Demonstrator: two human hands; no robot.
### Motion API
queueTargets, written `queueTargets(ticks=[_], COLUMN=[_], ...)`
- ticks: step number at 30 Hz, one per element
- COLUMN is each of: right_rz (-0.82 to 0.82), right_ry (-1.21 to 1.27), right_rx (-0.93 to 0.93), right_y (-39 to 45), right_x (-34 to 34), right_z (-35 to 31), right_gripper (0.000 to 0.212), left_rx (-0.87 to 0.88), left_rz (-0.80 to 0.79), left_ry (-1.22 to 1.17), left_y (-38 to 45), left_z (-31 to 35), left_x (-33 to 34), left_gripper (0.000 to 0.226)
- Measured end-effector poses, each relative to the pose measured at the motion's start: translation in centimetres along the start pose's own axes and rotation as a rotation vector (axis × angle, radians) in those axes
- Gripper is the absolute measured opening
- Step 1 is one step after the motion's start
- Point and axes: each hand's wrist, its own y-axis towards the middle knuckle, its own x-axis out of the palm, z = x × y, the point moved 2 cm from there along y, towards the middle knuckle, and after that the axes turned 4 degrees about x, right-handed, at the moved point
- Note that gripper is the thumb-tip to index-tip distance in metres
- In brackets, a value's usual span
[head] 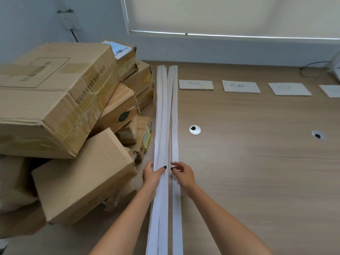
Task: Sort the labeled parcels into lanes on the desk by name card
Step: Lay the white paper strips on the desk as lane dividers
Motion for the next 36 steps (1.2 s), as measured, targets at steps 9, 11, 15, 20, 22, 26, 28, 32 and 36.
queueTargets(ticks=[9,11,15,20,22,26,28,32,36], right_rz=[-0.129,-0.099,-0.047,0.048,0.062,0.067,0.057,0.042,0.001], right_ry=[0.314,0.306,0.307,0.264,0.252,0.175,0.143,0.092,0.049], right_rx=[-0.011,-0.012,-0.039,-0.022,-0.008,0.054,0.067,0.097,0.124], right_y=[-2.2,-2.9,-4.2,-4.5,-4.2,-3.5,-2.9,-1.1,0.2], right_x=[-2.3,-3.5,-6.6,-13.6,-16.9,-22.9,-25.5,-29.4,-30.9], right_z=[-0.8,-0.7,-0.6,-0.7,-0.3,0.8,1.6,2.9,3.6], right_gripper=[0.013,0.015,0.016,0.021,0.021,0.022,0.022,0.023,0.022], left_rx=[0.126,0.151,0.192,0.201,0.213,0.21,0.209,0.215,0.212], left_rz=[-0.017,-0.027,-0.027,0.002,0.006,0.036,0.05,0.056,0.07], left_ry=[-0.153,-0.149,-0.116,-0.066,-0.049,-0.056,-0.063,-0.104,-0.099], left_y=[-3.1,-3.7,-5.8,-7.7,-8.4,-9.9,-10.2,-10.8,-11.2], left_z=[0.7,0.7,1.3,3.0,3.7,4.7,5.2,5.8,5.6], left_x=[2.5,3.1,5.2,8.7,10.6,15.2,17.7,22.5,25.2], left_gripper=[0.029,0.027,0.019,0.018,0.018,0.023,0.024,0.022,0.022])
